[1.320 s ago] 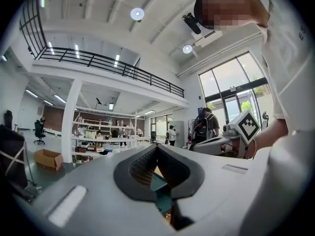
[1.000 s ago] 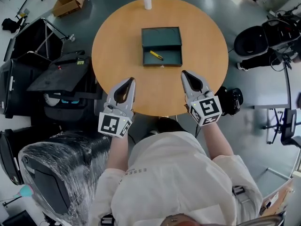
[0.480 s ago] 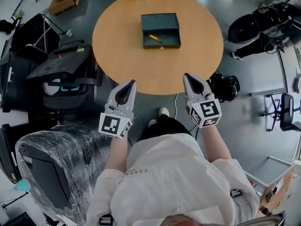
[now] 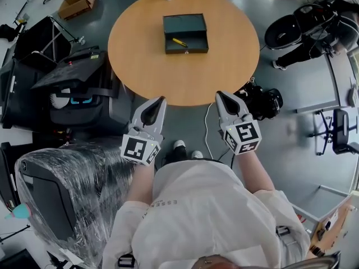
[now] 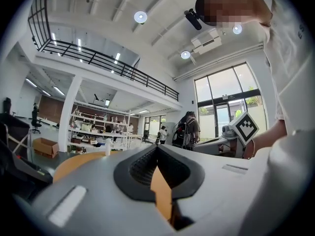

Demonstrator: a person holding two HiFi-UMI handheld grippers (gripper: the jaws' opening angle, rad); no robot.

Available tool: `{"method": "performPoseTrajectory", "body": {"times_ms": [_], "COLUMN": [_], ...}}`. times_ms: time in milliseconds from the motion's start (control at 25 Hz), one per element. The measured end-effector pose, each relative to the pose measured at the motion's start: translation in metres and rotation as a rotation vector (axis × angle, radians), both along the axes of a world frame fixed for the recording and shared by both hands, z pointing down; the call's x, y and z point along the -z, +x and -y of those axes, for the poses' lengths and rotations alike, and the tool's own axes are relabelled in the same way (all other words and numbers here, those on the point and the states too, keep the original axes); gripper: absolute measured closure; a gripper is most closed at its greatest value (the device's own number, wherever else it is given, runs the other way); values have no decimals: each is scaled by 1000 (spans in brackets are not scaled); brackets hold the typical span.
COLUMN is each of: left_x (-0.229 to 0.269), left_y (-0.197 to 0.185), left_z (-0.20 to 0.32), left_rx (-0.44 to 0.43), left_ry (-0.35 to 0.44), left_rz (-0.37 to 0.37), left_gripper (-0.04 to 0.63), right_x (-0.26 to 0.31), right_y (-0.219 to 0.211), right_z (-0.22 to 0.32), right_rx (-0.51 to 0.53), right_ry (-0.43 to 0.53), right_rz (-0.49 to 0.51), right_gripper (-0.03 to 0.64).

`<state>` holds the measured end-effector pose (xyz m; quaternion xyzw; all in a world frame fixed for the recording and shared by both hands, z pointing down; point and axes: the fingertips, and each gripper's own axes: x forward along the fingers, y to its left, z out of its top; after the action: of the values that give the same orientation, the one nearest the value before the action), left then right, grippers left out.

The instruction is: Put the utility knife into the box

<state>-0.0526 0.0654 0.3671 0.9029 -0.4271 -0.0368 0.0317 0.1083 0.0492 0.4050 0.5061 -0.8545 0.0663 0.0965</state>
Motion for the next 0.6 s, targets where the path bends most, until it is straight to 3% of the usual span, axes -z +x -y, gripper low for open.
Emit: {"method": "performPoseTrajectory", "body": {"times_ms": [600], "left_x": [4], "left_y": [42], "left_z": [-61], "left_rx": [3], "left_ry": [-4], "left_rz": [-10], "left_gripper": [583], "right_x": [6], "right_y": [4], "right_z": [-53], "right_rx": [96], "right_ry": [1], "right_rz": [-9], "right_gripper": [624]}}
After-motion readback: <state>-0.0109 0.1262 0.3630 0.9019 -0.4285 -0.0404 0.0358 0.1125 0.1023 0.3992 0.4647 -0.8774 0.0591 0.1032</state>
